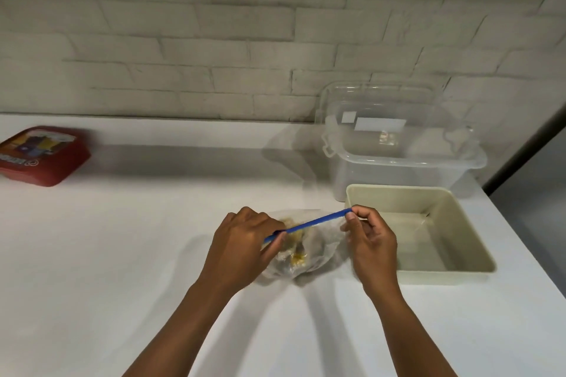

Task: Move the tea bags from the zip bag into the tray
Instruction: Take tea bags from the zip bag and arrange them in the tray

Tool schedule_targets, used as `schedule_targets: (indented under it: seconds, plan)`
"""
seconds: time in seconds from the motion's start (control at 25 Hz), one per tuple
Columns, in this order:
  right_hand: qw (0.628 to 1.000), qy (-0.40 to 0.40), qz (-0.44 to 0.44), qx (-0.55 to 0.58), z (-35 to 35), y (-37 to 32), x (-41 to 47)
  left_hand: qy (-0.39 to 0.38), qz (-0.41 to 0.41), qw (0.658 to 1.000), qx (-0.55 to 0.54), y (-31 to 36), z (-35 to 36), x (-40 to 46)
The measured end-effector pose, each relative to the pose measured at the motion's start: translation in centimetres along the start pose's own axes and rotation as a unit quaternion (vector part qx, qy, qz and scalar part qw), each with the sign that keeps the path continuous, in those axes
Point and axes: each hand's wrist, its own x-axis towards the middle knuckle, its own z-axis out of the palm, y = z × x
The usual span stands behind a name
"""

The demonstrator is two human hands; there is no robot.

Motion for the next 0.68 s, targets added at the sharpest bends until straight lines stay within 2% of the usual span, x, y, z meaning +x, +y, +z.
schedule_targets:
  seconds: [0.48, 0.68]
  plan:
    - [0.999, -0.002, 0.013, 0.049, 0.7, -0.3, 1.6, -0.004, -0.086, 0.996, -0.002, -0.9, -3.0, -2.2]
    - [0.998, 0.024, 0.028, 0.053, 1.3, -0.7, 1.4, -0.047, -0.108, 0.991, -0.064, -1.5, -3.9, -3.1]
